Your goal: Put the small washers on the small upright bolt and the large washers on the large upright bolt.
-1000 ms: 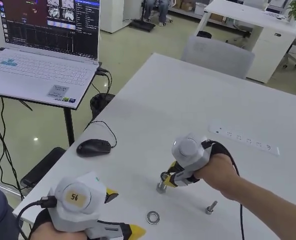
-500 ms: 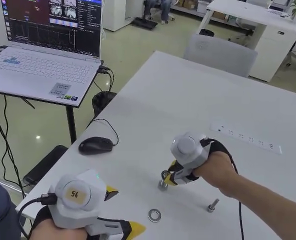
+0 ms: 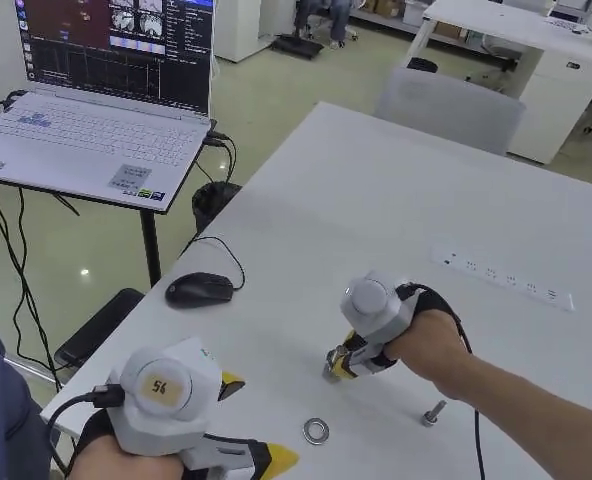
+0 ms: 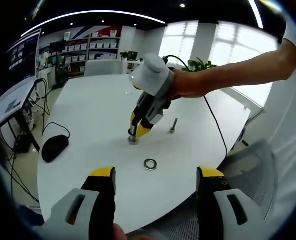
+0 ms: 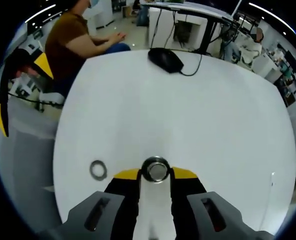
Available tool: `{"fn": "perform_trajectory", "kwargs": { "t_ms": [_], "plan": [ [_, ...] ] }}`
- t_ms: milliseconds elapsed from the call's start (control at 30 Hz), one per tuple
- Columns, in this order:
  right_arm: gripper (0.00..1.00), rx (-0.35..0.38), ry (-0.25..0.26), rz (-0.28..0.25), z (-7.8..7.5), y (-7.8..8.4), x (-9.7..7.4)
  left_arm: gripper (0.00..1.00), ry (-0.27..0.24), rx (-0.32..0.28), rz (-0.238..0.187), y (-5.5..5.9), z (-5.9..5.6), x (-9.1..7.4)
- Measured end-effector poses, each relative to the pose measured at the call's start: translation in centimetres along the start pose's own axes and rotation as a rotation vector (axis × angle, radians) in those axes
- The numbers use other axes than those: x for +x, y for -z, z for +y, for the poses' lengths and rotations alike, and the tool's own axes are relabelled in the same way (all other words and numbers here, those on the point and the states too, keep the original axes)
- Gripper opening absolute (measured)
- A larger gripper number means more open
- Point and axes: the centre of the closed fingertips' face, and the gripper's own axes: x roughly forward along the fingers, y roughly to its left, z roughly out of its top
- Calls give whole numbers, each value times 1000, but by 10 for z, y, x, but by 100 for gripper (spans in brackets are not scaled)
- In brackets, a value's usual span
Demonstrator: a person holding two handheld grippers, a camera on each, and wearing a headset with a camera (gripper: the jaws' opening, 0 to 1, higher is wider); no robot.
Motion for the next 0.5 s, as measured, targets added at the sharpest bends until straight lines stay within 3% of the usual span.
{"fn": "perform_trajectory", "kwargs": {
  "t_ms": [500],
  "plan": [
    [25,76,6,10,1,10,20,65,4,2,8,2,-1,1]
  ]
}}
